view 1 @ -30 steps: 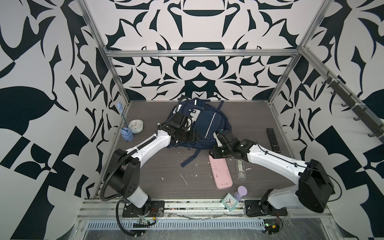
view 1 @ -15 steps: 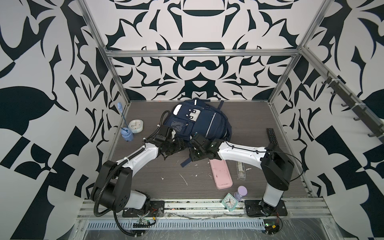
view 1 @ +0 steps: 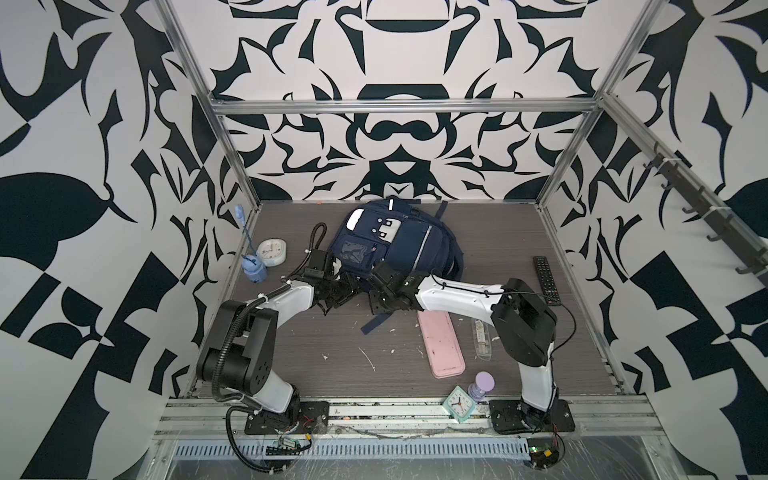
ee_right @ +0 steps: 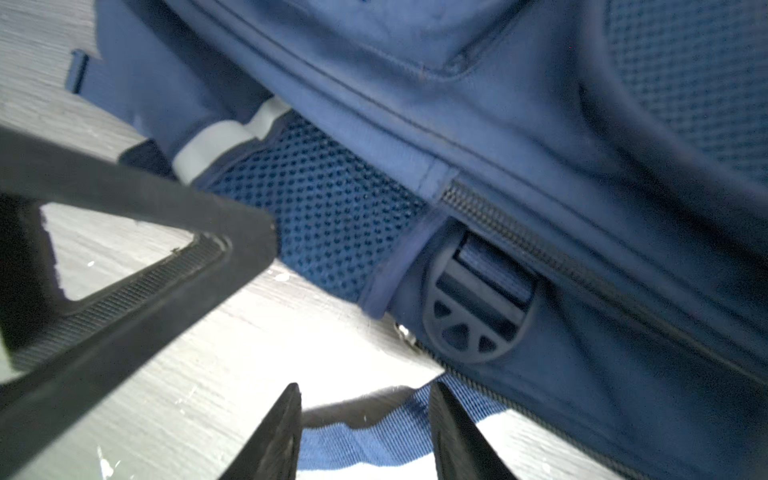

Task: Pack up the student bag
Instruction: 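Move the right gripper to the backpack zipper pull and grasp it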

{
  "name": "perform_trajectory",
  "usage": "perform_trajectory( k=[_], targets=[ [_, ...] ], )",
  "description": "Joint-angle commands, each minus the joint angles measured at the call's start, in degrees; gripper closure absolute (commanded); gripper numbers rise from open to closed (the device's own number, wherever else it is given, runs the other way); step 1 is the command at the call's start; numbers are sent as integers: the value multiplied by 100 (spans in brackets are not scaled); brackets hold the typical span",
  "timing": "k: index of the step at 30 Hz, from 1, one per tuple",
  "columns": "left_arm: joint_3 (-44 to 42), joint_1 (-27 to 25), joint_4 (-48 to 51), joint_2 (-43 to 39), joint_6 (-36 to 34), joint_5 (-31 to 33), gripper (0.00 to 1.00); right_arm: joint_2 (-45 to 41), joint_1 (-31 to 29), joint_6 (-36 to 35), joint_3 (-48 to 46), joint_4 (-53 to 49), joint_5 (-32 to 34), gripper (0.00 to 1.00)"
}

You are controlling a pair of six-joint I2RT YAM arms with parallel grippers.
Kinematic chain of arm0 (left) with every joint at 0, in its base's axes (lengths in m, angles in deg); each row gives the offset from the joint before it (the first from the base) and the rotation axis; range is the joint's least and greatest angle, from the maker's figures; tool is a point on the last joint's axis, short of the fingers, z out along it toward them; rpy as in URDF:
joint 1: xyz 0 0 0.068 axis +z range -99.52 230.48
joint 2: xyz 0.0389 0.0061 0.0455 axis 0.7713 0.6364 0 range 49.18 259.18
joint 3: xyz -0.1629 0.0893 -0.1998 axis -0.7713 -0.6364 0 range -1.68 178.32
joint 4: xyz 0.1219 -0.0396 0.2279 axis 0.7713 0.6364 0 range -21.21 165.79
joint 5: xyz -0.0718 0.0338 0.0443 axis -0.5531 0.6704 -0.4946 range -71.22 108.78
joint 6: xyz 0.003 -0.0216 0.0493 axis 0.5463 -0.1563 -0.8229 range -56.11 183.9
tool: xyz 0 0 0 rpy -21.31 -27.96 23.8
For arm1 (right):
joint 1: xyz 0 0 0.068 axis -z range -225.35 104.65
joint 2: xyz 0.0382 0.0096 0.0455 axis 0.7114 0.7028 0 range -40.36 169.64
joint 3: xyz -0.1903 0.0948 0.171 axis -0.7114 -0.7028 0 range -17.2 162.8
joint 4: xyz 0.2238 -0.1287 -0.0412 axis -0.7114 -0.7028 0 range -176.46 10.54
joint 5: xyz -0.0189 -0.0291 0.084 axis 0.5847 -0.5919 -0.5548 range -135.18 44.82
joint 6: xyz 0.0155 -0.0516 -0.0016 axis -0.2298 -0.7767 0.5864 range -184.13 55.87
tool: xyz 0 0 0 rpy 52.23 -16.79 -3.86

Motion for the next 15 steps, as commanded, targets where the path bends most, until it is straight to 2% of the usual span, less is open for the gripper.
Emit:
perform_trajectory(
  k=[1, 7, 10, 15],
  targets=[
    [149, 13, -140, 148, -17, -209, 57, -50, -8, 151, 192, -179, 222, 47],
    [445, 12, -29, 229, -159, -360, 85, 0, -8, 245, 196, -212, 276, 47],
    [539, 12, 7, 135, -227, -434, 93, -9, -8, 281, 152, -219, 302, 47],
    [618, 12, 7, -110, -241, -651, 100, -45, -8, 302, 82, -118, 326, 46]
  ],
)
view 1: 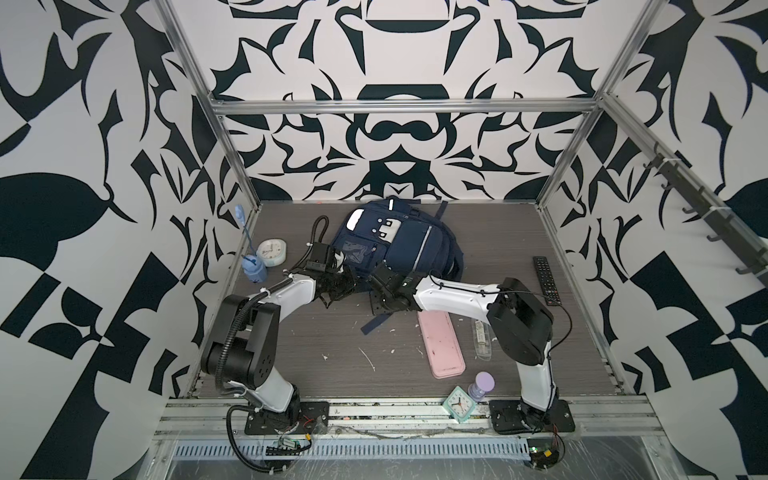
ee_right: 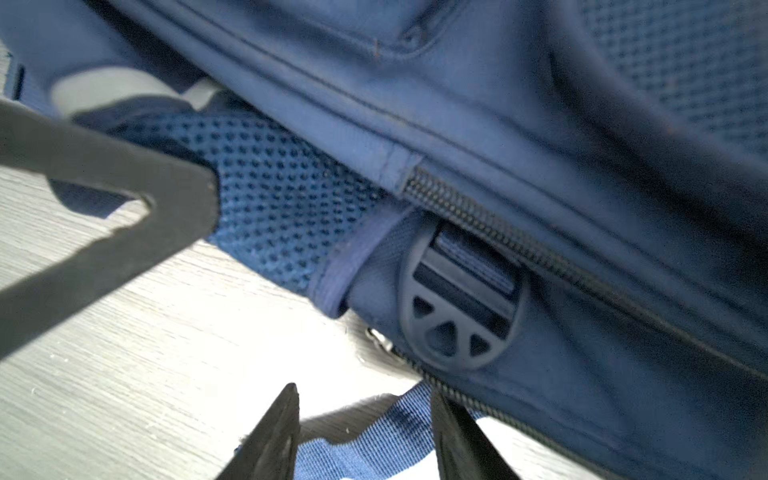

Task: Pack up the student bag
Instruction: 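Move the right gripper to the backpack zipper pull and grasp it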

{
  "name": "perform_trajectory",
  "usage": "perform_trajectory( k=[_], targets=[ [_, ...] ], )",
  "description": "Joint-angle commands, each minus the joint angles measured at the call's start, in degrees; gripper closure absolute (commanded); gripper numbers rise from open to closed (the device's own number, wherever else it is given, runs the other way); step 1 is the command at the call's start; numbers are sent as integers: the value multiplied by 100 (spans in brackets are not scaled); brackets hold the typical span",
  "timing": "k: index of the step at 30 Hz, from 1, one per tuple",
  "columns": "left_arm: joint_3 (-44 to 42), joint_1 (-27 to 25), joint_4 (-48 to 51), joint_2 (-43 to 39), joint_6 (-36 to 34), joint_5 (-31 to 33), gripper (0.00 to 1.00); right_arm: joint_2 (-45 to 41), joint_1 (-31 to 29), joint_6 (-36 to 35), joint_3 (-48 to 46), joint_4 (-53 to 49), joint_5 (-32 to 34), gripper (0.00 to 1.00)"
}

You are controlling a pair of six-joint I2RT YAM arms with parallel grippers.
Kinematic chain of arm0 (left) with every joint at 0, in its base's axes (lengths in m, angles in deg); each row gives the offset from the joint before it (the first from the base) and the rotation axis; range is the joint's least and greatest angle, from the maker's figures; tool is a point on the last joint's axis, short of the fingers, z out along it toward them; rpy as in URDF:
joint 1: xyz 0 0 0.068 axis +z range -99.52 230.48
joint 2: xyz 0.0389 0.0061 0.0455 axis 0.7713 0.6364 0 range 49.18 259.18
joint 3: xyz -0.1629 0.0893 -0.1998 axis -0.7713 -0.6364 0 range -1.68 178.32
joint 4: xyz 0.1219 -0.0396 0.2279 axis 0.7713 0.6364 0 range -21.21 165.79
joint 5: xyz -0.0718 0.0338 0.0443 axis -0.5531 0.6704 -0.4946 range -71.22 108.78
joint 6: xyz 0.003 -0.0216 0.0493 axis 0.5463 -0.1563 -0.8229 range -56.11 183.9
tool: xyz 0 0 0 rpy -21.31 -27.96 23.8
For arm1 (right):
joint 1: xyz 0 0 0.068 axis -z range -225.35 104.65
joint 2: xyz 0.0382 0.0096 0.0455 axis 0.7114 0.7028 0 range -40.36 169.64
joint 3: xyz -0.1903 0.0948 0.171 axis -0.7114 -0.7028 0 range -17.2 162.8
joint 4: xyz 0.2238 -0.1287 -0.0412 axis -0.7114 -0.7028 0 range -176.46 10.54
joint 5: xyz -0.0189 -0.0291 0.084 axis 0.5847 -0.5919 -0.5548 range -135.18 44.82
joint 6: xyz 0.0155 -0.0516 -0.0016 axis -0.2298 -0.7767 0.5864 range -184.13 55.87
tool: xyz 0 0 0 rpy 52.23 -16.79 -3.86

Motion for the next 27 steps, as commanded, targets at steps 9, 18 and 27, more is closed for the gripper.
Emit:
perform_trajectory(
  k=[9, 18, 27],
  targets=[
    [525, 1, 357, -484, -285, -498, 100, -92, 0, -294, 596, -321, 607, 45],
    [545, -25, 418, -610, -259, -534, 100, 24, 38, -656, 1211, -922, 1399, 46],
    [607, -34, 410, -717, -181, -678, 100, 219, 59, -767, 1389, -1015, 1680, 50]
  ],
)
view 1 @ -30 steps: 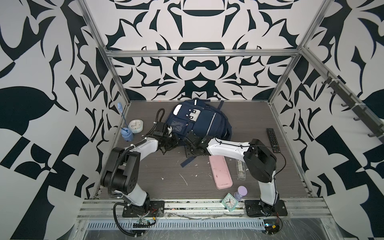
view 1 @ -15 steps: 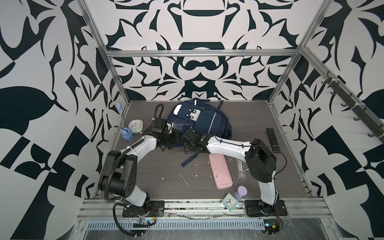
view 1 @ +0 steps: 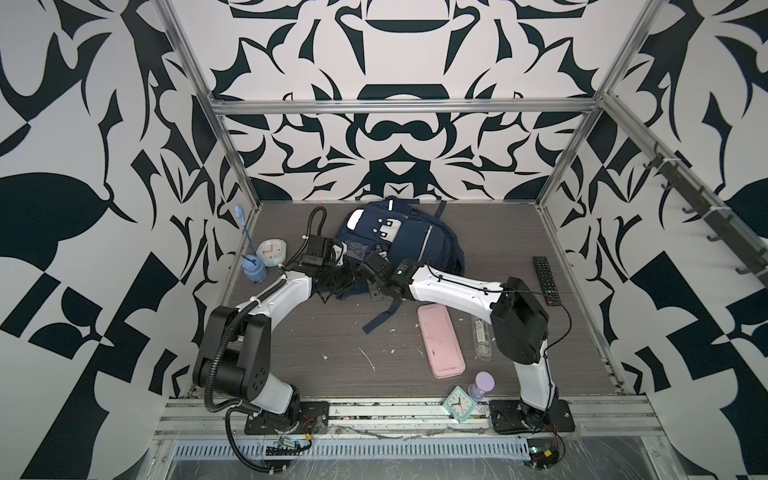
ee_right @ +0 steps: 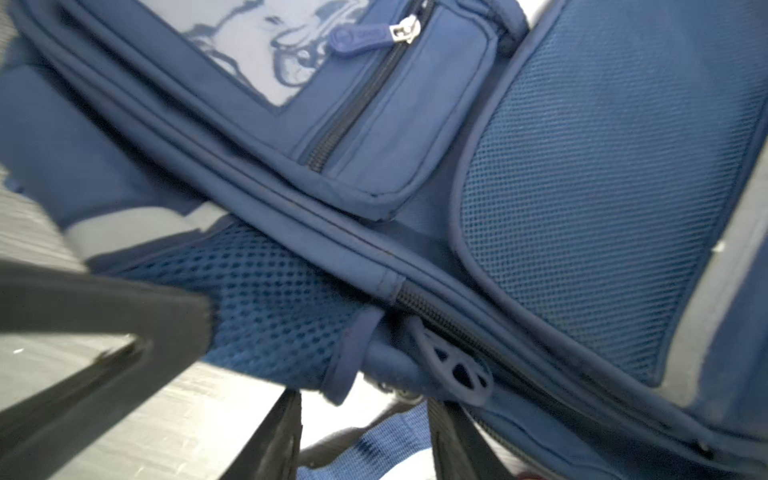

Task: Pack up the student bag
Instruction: 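Move the right gripper to the backpack zipper pull and grasp it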

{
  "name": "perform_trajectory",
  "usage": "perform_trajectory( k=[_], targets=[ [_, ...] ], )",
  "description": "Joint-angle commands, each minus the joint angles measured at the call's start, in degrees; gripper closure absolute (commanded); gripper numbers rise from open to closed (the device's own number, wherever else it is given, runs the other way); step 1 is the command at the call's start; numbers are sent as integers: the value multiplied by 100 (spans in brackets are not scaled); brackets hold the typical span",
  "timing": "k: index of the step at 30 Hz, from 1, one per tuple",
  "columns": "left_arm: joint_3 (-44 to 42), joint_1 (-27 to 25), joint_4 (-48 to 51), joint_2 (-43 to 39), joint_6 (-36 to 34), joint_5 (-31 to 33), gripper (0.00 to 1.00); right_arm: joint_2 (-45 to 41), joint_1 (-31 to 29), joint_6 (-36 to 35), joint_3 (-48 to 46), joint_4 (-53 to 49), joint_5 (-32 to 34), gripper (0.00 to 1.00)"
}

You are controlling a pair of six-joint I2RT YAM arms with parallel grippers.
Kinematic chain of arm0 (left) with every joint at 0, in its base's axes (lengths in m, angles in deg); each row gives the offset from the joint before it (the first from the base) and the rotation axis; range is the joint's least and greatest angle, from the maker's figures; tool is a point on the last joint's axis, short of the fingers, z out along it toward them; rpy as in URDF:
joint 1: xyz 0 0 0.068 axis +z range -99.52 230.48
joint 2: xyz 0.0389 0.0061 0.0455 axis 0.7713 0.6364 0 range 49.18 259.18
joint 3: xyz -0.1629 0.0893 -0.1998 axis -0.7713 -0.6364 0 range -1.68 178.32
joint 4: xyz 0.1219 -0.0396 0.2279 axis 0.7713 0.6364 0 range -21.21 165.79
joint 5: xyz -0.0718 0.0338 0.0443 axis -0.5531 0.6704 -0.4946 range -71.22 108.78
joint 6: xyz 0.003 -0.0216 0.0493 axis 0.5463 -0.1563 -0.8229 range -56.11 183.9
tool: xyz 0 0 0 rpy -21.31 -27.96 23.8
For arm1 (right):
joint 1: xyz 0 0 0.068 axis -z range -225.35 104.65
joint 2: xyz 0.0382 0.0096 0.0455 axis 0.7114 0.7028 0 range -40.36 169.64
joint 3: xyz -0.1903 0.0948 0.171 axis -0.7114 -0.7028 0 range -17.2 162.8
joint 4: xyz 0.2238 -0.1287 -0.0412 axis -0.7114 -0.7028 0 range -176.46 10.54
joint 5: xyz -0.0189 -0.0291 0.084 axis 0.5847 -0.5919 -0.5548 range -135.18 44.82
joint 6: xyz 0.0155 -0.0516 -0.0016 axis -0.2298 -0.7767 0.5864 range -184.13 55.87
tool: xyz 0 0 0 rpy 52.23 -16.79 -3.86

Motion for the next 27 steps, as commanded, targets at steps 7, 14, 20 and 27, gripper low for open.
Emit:
perform_trajectory(
  k=[7, 14, 20, 27],
  targets=[
    [305, -47, -49, -363, 53, -479, 100, 284, 64, -200, 397, -46, 473, 57],
    [314, -78, -52, -400, 65, -535, 100, 478, 90, -314, 601, -38, 666, 63],
    [336, -87, -52, -429, 84, -546, 100, 747, 87, -332, 778, -153, 752, 71],
    [390, -86, -8, -360, 106, -505, 100, 584, 91, -324, 595, -208, 780, 83]
  ],
)
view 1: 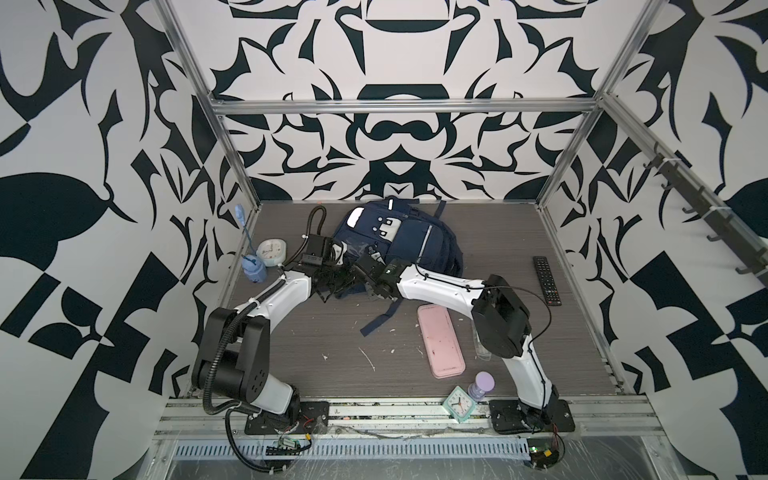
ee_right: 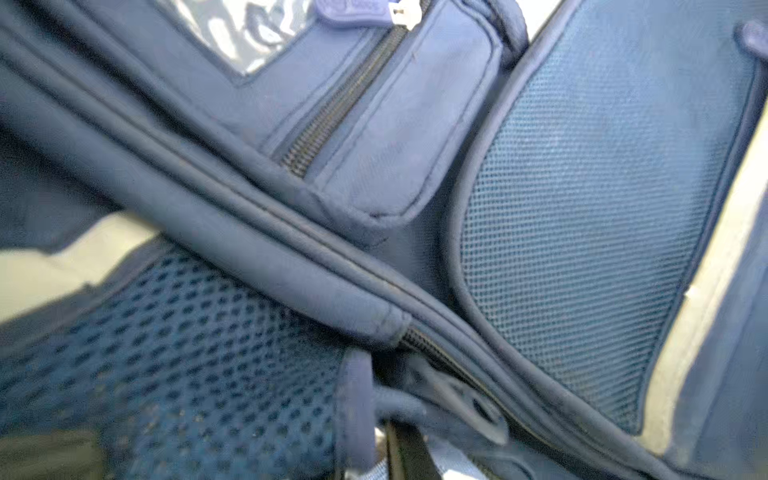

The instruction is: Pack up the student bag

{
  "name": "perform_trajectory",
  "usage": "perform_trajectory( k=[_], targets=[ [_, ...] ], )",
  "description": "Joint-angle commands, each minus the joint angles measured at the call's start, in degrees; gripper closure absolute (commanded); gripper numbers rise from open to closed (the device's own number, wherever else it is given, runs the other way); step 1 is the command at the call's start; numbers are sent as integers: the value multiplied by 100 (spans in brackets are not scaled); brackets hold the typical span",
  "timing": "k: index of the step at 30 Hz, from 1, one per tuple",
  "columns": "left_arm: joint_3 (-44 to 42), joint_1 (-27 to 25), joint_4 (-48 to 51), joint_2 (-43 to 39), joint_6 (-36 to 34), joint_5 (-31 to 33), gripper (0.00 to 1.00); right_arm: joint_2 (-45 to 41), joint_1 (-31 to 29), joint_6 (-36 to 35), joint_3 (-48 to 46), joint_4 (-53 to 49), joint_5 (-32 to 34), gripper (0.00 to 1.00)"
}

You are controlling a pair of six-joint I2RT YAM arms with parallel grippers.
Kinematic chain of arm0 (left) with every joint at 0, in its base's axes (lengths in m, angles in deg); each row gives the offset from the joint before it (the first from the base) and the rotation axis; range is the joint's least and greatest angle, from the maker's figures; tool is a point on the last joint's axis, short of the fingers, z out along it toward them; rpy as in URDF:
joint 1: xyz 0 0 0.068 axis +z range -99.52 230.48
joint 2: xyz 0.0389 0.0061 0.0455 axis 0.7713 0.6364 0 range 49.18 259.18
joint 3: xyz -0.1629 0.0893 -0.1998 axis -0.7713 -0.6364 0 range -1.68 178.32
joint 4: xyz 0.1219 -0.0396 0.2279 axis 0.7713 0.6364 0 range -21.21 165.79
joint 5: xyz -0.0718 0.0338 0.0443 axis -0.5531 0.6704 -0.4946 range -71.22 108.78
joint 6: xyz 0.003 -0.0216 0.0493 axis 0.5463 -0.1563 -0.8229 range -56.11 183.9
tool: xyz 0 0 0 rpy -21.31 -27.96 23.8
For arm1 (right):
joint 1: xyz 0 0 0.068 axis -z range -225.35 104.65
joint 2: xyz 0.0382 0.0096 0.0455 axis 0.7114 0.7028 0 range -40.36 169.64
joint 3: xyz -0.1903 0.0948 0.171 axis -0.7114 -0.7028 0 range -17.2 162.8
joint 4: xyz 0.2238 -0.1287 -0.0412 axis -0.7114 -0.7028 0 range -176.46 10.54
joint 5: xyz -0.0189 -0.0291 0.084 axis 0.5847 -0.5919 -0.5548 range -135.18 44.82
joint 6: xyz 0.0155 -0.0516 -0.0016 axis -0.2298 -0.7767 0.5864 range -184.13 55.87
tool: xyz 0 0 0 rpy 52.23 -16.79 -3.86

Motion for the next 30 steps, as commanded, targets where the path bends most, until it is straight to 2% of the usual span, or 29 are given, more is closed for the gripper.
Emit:
perform_trajectory(
  k=[1, 7, 15, 23, 30],
  targets=[
    [339, -60, -78, -282, 41, -495, 100, -145, 99, -2, -82, 109, 240, 84],
    [404, -59, -9, -237, -10, -373, 100, -546, 94, 80, -513, 159, 113, 91],
    [426, 40, 117, -15, -41, -5, 100, -1016, 99, 207, -1208, 464, -767, 100],
    [363, 273, 67, 124, 80, 132, 100, -1364, 102, 235, -1872, 663, -1175, 100],
    [254, 466, 142, 89, 181, 390, 100, -1792, 280, 60, -2441, 569, -1215, 100]
  ],
)
